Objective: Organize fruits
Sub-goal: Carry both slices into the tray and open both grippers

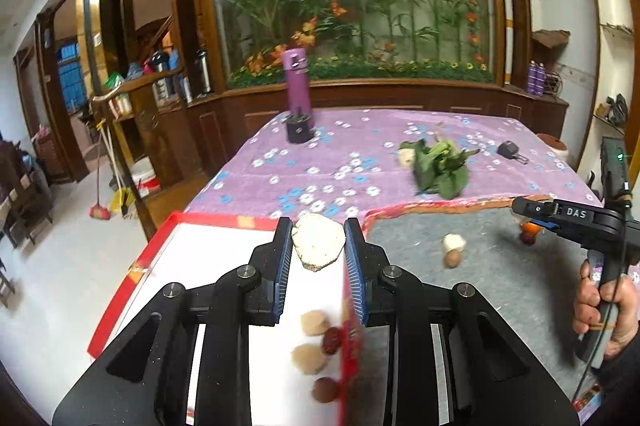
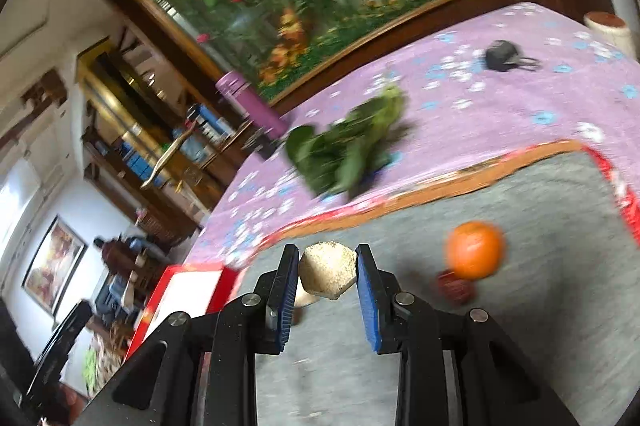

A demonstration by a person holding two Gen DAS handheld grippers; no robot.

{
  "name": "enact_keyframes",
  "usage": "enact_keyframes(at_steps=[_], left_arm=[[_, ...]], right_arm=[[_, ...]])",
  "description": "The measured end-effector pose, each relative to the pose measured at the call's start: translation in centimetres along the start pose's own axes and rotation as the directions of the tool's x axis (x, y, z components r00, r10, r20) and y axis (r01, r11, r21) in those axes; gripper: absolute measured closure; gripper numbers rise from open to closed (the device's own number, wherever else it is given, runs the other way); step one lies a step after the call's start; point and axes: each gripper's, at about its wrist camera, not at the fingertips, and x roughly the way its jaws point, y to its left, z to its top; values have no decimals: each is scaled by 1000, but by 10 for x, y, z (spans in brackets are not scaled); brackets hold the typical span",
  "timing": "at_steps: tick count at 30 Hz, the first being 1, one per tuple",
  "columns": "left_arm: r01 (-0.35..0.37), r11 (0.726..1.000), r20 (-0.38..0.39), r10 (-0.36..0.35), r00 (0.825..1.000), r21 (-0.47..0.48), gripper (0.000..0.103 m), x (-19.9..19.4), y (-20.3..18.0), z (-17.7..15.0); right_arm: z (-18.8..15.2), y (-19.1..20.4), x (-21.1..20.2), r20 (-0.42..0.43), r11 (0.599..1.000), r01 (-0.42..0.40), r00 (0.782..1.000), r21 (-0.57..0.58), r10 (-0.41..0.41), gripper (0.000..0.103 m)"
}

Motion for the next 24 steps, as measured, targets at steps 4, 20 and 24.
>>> enact_keyframes(at_steps=[4, 20, 24], left_arm=[[-27, 998, -36, 26, 999, -50, 78, 9, 28, -11], [-260, 948, -184, 227, 956, -181, 78, 40, 138, -47], [-268, 945, -257, 216, 942, -189, 78, 55, 147, -59]], right_arm=[[-11, 50, 26, -78, 994, -99, 992, -39, 96, 75], [-86, 223, 153, -379, 949, -261, 908, -180, 177, 76], [-103, 230, 170, -421, 956, -219, 899, -197, 119, 76]])
